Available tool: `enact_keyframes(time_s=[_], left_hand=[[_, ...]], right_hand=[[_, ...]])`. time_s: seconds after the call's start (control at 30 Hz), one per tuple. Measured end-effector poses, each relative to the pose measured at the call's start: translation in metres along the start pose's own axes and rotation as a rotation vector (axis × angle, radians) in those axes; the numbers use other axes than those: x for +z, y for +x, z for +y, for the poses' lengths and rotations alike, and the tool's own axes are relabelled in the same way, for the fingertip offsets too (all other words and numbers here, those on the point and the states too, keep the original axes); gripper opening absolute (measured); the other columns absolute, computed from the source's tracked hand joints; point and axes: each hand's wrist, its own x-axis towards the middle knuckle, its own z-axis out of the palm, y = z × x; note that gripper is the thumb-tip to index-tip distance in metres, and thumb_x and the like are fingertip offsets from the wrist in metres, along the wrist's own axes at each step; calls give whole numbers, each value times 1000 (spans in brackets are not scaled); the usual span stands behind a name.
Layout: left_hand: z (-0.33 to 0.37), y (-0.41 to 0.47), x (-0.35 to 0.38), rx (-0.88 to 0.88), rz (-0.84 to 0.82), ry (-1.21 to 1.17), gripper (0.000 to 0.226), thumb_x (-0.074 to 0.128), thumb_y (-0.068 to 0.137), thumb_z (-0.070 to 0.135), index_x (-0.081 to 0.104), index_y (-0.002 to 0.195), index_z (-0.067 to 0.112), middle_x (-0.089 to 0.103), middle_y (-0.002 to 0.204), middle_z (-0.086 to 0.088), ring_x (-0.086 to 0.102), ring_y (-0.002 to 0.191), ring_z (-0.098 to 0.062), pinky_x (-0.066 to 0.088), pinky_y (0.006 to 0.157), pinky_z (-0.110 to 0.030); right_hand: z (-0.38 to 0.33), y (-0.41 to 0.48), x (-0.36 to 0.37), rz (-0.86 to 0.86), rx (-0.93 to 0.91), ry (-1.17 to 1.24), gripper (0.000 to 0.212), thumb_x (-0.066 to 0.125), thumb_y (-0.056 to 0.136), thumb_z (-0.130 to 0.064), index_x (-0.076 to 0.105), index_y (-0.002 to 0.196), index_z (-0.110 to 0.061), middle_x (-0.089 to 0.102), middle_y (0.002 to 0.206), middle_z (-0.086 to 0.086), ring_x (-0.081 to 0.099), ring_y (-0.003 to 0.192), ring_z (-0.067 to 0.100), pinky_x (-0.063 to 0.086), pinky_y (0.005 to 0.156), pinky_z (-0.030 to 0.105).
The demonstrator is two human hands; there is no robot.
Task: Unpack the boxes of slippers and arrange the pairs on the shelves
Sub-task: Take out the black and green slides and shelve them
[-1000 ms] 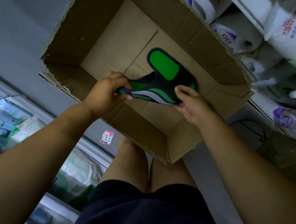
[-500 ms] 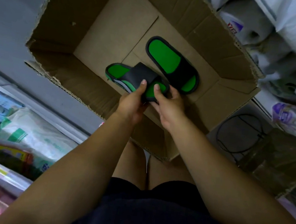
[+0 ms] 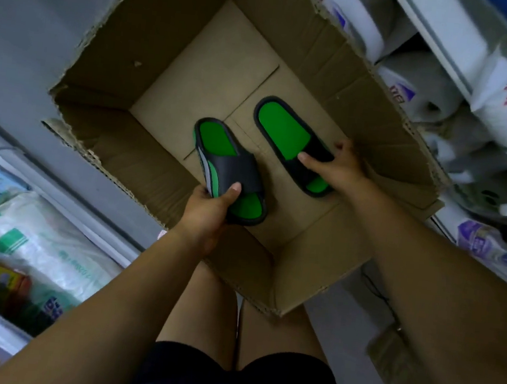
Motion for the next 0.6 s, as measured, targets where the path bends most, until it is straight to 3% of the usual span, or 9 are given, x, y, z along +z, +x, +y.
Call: enact_keyframes(time_s=[0.1, 0.2, 0.27, 0.37, 0.5, 0.6], left_hand=[[-3, -2, 2, -2, 9, -29, 57, 71, 92, 17, 47, 143, 11, 65, 133, -10, 67, 114, -29, 55, 100, -49], [-4, -2, 2, 15, 5, -54, 55, 70, 94, 16, 46, 143, 13, 65, 132, -9, 67, 115, -28, 55, 100, -49], [-5, -4, 2, 16, 9, -62, 57, 71, 93, 16, 46, 144, 14, 65, 133, -8, 67, 115, -28, 55, 99, -49], [-6, -8, 0, 22, 21, -64, 54, 71, 94, 17, 48, 142, 17, 67, 130, -6, 68, 112, -27, 58, 93, -46], [-2, -26, -1, 28, -7, -108, 44, 69, 95, 19, 54, 136, 19, 71, 125, -5, 71, 108, -26, 61, 83, -42], [-1, -50, -3, 69, -41, -84, 48, 70, 94, 18, 53, 139, 19, 71, 125, -6, 72, 109, -26, 61, 89, -47]], right_hand=[[-1, 0, 6, -75, 38, -1, 122, 89, 61, -55, 21, 154, -14, 31, 157, 10, 37, 141, 32, 40, 112, 50], [5, -1, 21, -194, 47, 9, 146, 82, 38, -81, 27, 153, -10, 40, 156, 10, 45, 138, 31, 44, 110, 49], [7, -6, 35, -242, 31, 55, 135, 77, 44, -85, 39, 150, -11, 50, 149, 9, 51, 133, 30, 46, 109, 45], [5, -22, 52, -196, -2, 203, 112, 76, 74, -65, 24, 157, -12, 39, 157, 8, 42, 141, 29, 42, 110, 39], [1, -43, 54, -115, -91, 334, 103, 74, 81, -58, 23, 158, -14, 39, 156, 6, 44, 139, 28, 46, 103, 35], [-2, -70, 37, -70, -159, 339, 94, 75, 83, -54, 32, 155, -12, 45, 152, 8, 49, 135, 28, 48, 103, 38]])
